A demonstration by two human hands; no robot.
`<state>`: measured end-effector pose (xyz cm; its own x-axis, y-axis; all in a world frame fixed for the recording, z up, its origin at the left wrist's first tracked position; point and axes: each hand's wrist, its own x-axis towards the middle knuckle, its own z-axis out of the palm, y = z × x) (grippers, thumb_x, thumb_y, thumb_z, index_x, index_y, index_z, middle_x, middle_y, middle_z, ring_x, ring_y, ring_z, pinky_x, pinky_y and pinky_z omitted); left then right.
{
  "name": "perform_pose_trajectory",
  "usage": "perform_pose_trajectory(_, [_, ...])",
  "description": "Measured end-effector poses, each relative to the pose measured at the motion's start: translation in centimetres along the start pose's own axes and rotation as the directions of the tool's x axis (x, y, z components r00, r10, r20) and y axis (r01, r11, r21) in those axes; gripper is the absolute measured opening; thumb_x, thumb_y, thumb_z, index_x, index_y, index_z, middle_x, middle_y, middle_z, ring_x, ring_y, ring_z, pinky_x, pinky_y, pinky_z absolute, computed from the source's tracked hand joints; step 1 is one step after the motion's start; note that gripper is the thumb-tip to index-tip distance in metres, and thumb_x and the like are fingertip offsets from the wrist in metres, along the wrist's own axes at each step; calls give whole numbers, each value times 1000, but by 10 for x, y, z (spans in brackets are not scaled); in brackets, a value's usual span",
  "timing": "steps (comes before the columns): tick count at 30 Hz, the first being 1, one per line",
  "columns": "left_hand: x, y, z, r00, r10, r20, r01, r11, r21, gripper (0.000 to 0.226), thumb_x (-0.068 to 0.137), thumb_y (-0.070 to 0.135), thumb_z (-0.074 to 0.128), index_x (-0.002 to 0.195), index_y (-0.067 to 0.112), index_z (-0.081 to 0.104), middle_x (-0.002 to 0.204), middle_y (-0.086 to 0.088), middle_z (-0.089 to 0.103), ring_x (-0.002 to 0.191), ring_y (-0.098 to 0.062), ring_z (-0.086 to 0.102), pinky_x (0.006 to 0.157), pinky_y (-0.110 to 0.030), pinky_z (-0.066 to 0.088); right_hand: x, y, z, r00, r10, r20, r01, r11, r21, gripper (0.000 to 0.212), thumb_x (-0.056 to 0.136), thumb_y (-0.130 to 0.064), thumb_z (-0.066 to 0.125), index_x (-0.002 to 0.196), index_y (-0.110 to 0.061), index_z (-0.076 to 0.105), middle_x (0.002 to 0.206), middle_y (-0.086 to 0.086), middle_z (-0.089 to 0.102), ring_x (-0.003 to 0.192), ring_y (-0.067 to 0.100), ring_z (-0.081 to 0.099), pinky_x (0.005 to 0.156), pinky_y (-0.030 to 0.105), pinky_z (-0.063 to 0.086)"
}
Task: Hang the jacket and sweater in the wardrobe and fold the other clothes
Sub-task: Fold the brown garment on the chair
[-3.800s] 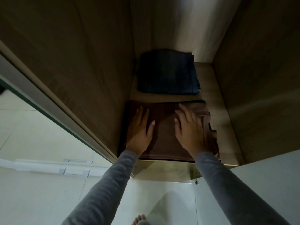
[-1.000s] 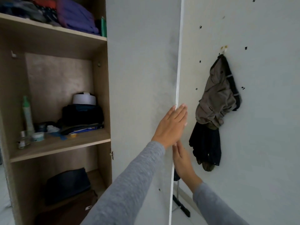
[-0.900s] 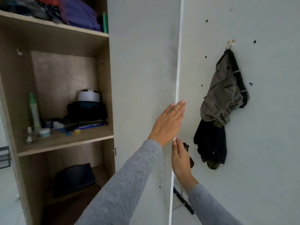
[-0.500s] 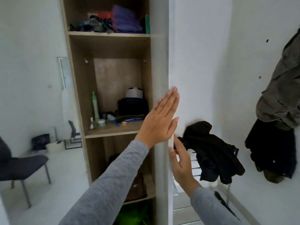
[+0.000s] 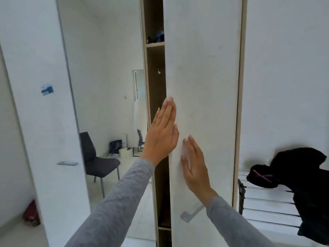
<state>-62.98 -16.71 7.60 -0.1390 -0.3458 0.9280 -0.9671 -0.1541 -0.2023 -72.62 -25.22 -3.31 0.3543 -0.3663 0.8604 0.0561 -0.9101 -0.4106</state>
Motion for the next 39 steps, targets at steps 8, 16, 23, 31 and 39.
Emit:
perform_pose_trajectory(8, [3,-74,54,994,-54,-95,65,991,120,58,94,18,35,145,-6,19,154,-20,17,145,-26,11,119,-40,15,83,49,45,992,-36,-120,25,995,-92,51,95,-13,44,144,-24,35,152,-8,27,140,4,22,115,25,24])
perform_pose_trajectory(16, [7,-147,110,994,-68,-88,79,988,131,60,94,21,36,145,-5,20,154,-20,19,144,-25,13,119,-37,12,150,77,94,964,-129,-233,73,969,-234,48,89,-12,47,137,-15,44,145,3,38,137,18,30,113,35,27])
perform_pose_trajectory(23, [6,-177,168,995,-85,-52,90,989,116,62,94,26,39,145,-4,24,154,-20,16,145,-27,12,118,-42,15,189,104,118,959,-182,-218,95,929,-357,47,92,-20,40,139,-14,43,149,4,36,141,19,25,113,44,29])
perform_pose_trajectory(31, [9,-202,225,982,-180,-56,181,983,25,61,97,27,31,148,1,11,156,-16,8,146,-25,6,119,-41,11,211,142,136,970,-187,-154,83,853,-516,53,96,-19,36,148,-16,28,157,-1,20,146,11,9,120,33,8])
perform_pose_trajectory(39, [10,-216,255,978,-161,-135,168,985,37,61,95,26,33,146,0,12,155,-16,12,146,-24,6,120,-38,8,221,173,157,936,-289,-202,90,751,-654,55,96,-22,31,149,-12,20,157,6,15,147,17,7,120,40,9])
